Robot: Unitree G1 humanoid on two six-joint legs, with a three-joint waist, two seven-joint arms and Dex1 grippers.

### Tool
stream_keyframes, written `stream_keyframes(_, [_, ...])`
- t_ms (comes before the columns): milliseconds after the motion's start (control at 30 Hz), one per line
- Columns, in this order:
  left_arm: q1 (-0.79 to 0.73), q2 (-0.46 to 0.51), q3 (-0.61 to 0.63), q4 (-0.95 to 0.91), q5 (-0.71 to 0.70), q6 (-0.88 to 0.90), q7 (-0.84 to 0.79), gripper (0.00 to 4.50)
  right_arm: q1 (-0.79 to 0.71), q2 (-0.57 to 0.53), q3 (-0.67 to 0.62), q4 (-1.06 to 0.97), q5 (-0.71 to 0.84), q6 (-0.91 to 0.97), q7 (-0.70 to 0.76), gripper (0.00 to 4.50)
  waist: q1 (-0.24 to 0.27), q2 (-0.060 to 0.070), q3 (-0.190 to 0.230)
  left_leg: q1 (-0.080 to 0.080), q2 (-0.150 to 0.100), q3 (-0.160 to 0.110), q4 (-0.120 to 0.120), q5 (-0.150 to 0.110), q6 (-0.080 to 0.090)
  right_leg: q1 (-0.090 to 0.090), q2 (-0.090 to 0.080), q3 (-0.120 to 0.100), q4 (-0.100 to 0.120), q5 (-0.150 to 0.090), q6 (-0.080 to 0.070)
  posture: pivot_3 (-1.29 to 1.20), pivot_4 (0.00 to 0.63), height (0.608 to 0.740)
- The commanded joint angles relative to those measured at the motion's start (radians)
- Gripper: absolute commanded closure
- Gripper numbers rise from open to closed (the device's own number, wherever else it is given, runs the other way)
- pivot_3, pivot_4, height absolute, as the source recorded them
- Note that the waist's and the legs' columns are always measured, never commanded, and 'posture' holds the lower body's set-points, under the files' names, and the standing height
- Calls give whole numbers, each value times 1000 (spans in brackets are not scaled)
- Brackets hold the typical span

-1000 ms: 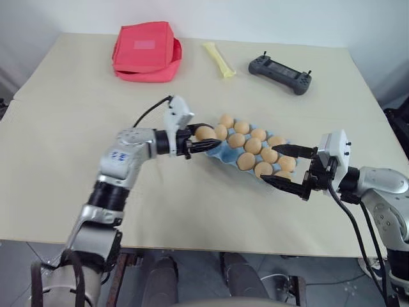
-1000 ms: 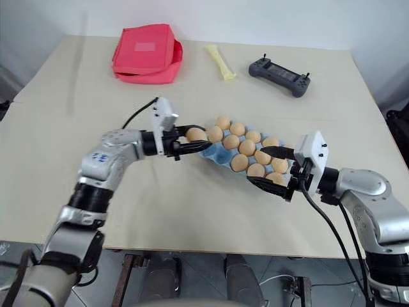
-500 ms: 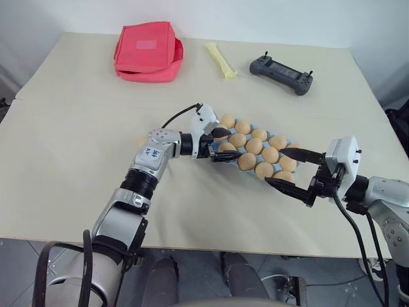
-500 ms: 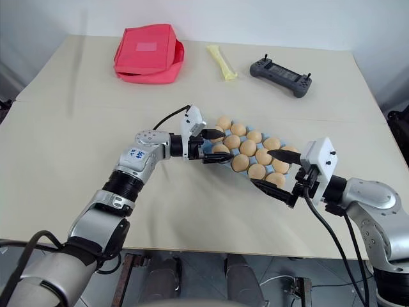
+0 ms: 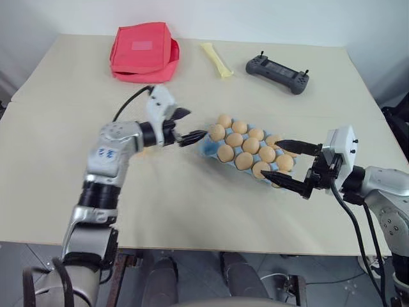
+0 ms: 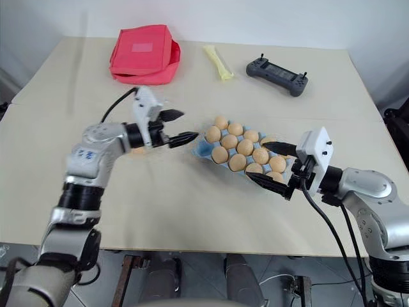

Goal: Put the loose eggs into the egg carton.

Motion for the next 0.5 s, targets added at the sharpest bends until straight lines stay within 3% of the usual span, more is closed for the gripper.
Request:
stream_keyframes(33, [110, 43, 126, -179, -35, 97, 102, 19, -15, -11, 1, 12, 5, -15, 32, 0, 0, 0, 0, 0, 0, 0, 0, 0, 0, 0, 0, 0, 0, 0, 0, 0, 150, 740])
stream_keyframes(200, [316, 104, 304, -335, -51, 207, 205, 19, -47, -9, 24, 47, -6, -25, 67, 0, -4, 0, 0, 0, 0, 0, 2, 0, 0, 1, 0, 0, 0, 0, 1, 0, 150, 740])
stream_keyframes(367, [452, 159, 398, -431, -96, 304, 215, 19, -68, -7, 39, 74, -16, -36, 94, 0, -4, -1, 0, 0, 0, 0, 2, 0, 0, 1, -1, -1, 0, 0, 0, 0, 150, 740])
stream_keyframes(500, [481, 205, 384, -427, -118, 339, 191, 19, -79, -5, 52, 87, -21, -41, 113, 0, -6, -1, 0, 0, 0, 0, 2, 0, 0, 1, -1, -1, 0, 0, 0, 0, 150, 740])
